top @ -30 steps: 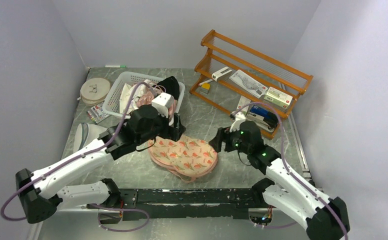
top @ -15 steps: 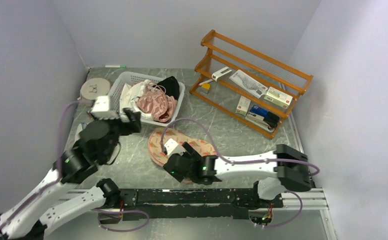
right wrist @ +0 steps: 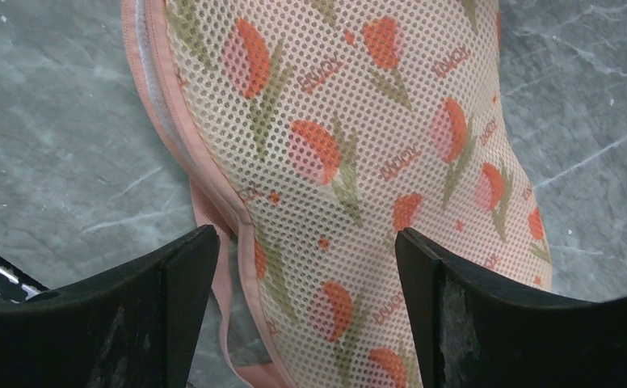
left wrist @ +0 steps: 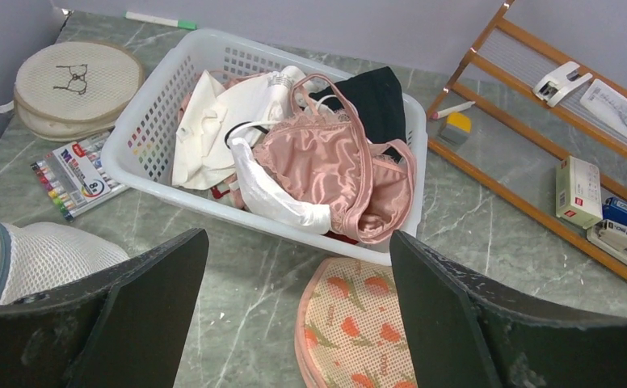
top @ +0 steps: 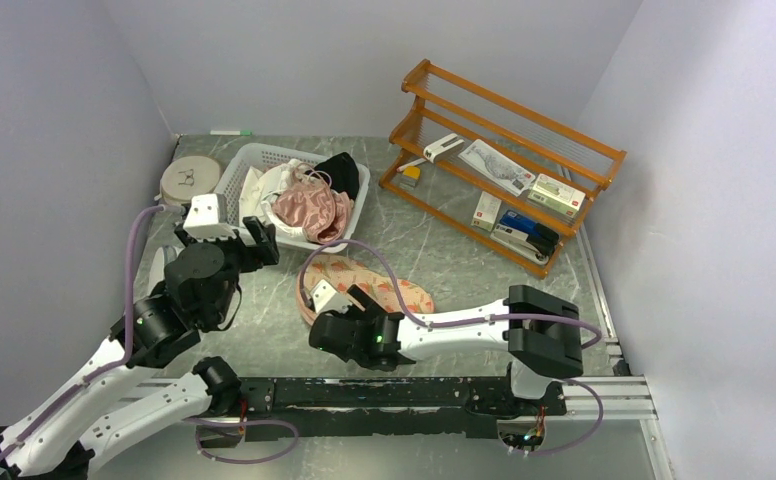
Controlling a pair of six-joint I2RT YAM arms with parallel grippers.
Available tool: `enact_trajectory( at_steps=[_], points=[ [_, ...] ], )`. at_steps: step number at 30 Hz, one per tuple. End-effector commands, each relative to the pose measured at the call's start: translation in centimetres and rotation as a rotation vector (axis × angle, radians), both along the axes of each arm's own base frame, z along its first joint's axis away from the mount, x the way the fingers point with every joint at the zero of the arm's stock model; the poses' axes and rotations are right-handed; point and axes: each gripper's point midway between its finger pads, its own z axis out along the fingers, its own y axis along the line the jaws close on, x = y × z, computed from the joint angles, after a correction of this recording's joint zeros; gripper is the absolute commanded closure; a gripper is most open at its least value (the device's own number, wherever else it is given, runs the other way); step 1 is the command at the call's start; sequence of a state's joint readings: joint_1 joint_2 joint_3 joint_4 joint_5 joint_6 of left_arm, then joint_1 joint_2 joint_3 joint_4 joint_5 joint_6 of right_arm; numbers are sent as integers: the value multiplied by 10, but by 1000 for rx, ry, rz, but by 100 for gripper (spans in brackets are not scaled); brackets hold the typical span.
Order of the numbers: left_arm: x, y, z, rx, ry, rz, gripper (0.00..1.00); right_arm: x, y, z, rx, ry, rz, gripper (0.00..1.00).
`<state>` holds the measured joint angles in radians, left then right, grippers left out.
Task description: Unzip the laundry bag and remove the bra
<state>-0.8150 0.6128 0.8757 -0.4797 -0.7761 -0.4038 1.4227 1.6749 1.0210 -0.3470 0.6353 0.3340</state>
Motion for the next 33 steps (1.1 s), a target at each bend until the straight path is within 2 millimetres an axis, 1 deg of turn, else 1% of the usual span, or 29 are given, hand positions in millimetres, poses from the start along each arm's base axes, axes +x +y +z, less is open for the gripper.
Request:
enact_trajectory(
  at_steps=[1, 4, 9, 10, 13, 15, 16, 17, 20, 21, 24, 26, 28, 29, 30, 33],
  points=[
    [0, -3, 1, 9, 6, -19, 7, 1, 18, -2, 55, -2, -32, 20],
    [1, -4, -1, 13, 12, -24, 7, 9, 12, -5, 30, -35, -98, 24],
    [0, -5, -2, 15, 15, -28, 7, 16, 6, -9, 25, -43, -150, 35],
    [0, -5, -2, 15, 15, -29, 7, 18, 3, -9, 34, -41, -165, 41],
    [-1, -5, -1, 11, 13, -31, 7, 25, -8, -7, 78, -20, -228, 65],
    [-1, -5, -2, 11, 14, -31, 7, 27, -13, 0, 131, 9, -251, 78],
    [0, -5, -2, 11, 15, -32, 7, 27, -20, -4, 141, 28, -260, 83],
    [0, -6, -3, 12, 17, -35, 7, 27, -24, -4, 165, 52, -263, 87],
    [0, -8, -4, 18, 23, -44, 7, 23, -30, 0, 275, 155, -252, 97],
    [1, -8, -5, 20, 24, -45, 7, 21, -31, 3, 316, 199, -238, 98],
    [1, -10, -6, 26, 30, -46, 7, 2, -26, 15, 441, 338, -151, 98],
    [2, -11, -6, 27, 28, -51, 7, -10, -18, 32, 520, 397, -87, 98],
    [3, -13, -6, 29, 30, -58, 7, -18, -13, 46, 576, 451, -44, 97],
    [3, -14, -7, 31, 34, -61, 7, -19, -12, 52, 590, 464, -36, 95],
    [3, -14, -8, 33, 37, -62, 7, -18, -11, 56, 598, 471, -32, 91],
    [4, -16, -11, 41, 46, -64, 7, -8, -13, 63, 590, 435, -38, 83]
  ],
)
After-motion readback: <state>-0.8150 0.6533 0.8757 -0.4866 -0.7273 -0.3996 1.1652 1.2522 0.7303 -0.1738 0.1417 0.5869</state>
